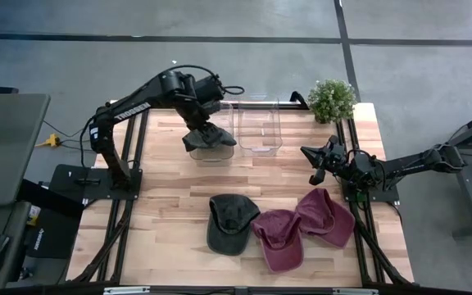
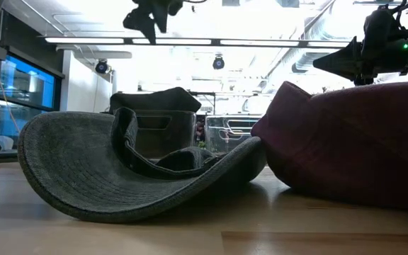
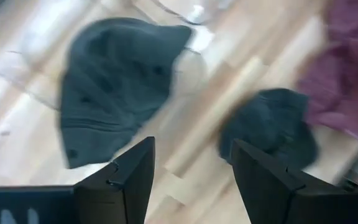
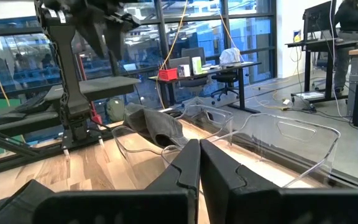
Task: Pick & Place hat
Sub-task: Put the black cap into the left transparent bin
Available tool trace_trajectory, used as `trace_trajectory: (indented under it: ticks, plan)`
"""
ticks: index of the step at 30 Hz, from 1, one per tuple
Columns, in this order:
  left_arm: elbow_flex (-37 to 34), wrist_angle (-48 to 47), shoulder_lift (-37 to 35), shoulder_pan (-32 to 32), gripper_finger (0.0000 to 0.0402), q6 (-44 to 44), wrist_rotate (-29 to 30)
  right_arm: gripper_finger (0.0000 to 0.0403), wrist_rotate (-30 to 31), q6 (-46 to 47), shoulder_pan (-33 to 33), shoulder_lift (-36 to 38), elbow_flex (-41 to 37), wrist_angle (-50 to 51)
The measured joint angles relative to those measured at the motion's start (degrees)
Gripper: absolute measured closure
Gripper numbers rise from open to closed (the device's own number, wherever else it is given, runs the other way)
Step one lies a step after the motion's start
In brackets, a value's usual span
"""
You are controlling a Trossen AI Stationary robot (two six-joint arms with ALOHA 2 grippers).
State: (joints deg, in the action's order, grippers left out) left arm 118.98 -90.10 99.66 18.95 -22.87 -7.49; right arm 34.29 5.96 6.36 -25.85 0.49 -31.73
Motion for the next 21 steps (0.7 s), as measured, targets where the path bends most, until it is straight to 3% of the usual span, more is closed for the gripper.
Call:
trace_trajectory:
  ticks: [7, 17, 21]
  plan:
    - [0.65, -0.06, -1.62, -3.10, 0.0202, -0.53, -4.01, 0.0395, -0.01, 0.00, 0.01, -0.02, -0.02, 0.01]
    - [0.48, 0.10, -1.25, -11.81, 0.0202, -3.90, -3.39, 0.0398, -0.01, 0.00, 0.00, -0.02, -0.01, -0.01]
    - [0.48, 0.57, -1.27, -16.08, 0.0202, -7.12, 0.87, 0.0396, -0.01, 0.00, 0.01, 0.00, -0.02, 0.00]
